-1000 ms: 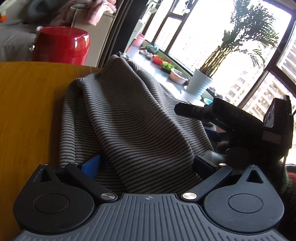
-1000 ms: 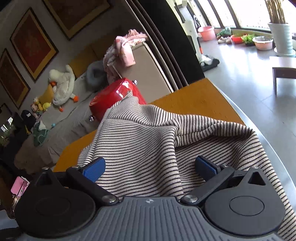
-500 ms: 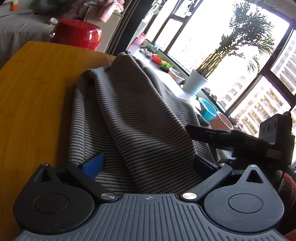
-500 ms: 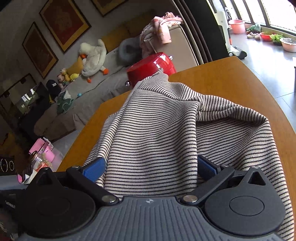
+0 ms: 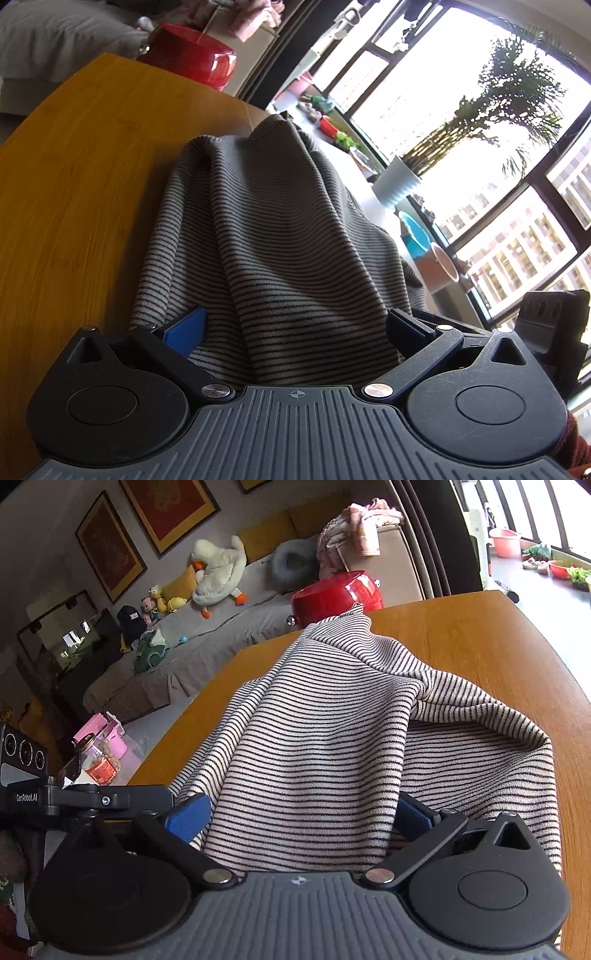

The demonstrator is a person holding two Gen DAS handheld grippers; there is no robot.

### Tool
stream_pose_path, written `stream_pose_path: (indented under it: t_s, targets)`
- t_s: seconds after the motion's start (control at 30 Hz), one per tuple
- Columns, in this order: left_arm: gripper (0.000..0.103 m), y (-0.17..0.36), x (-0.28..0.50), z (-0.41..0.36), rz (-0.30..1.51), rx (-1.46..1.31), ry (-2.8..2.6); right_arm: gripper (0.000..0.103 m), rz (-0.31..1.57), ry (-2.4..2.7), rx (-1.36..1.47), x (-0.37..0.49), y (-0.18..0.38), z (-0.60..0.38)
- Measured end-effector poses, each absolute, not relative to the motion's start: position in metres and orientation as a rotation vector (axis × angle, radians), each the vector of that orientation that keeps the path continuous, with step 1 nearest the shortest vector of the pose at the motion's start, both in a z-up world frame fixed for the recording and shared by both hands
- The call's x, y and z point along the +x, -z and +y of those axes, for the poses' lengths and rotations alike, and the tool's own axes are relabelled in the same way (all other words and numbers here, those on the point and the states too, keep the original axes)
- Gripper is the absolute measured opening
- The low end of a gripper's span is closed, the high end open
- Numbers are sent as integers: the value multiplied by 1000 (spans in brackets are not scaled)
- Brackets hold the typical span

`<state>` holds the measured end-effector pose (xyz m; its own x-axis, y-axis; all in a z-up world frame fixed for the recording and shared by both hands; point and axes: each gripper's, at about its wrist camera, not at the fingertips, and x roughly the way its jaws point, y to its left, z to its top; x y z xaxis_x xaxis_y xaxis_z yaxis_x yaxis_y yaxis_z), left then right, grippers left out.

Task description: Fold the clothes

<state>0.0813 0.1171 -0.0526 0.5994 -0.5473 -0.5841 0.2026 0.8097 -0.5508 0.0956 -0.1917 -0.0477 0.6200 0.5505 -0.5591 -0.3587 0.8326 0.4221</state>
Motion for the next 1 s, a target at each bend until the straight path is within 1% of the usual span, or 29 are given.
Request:
stream_pose_path:
  t_s: [0.03,0.07,0.1,0.13,0.17,0.2,0.23,0.3,0.37,0.5,0.57,0.6,0.63,0.7,0.87,0.93,0.97,1.0]
  targets:
    - [103,51,80,116,814,-443,444,103,719,-513,276,94,45,-193]
    - [103,49,78,115,803,-420,434,100,701,-494,266,93,42,-194]
    - [103,48,75,113,787,-393,424,91,683,-475,257,91,39,-196]
    - [103,45,72,112,764,-355,413,86,664,-463,237,89,36,-197]
    - [103,43,68,109,740,-311,411,77,644,-449,208,87,32,-198]
    - [103,39,66,105,726,-279,418,71,625,-434,182,87,27,-198]
    - [103,36,65,100,713,-250,426,69,615,-429,167,89,24,-198]
    - [103,30,69,92,697,-216,456,60,605,-428,157,98,20,-198]
    - [103,26,80,79,678,-175,489,57,614,-435,181,113,18,-197]
    - [103,40,110,68,736,-194,443,57,687,-478,239,142,31,-186]
    - [103,50,112,71,747,-201,425,61,735,-494,246,153,44,-179]
    - [103,54,109,74,734,-193,435,66,722,-507,230,153,46,-176]
    - [103,56,106,76,727,-196,440,68,717,-518,206,153,47,-172]
    - [103,58,99,82,717,-216,447,71,714,-534,161,152,47,-165]
    - [103,59,82,95,722,-289,469,71,715,-563,77,145,45,-157]
    - [103,59,74,100,728,-307,491,66,719,-557,50,142,43,-159]
    - [103,59,71,101,727,-306,496,58,722,-547,38,141,41,-161]
    - [103,59,68,103,727,-305,501,47,725,-525,33,140,37,-162]
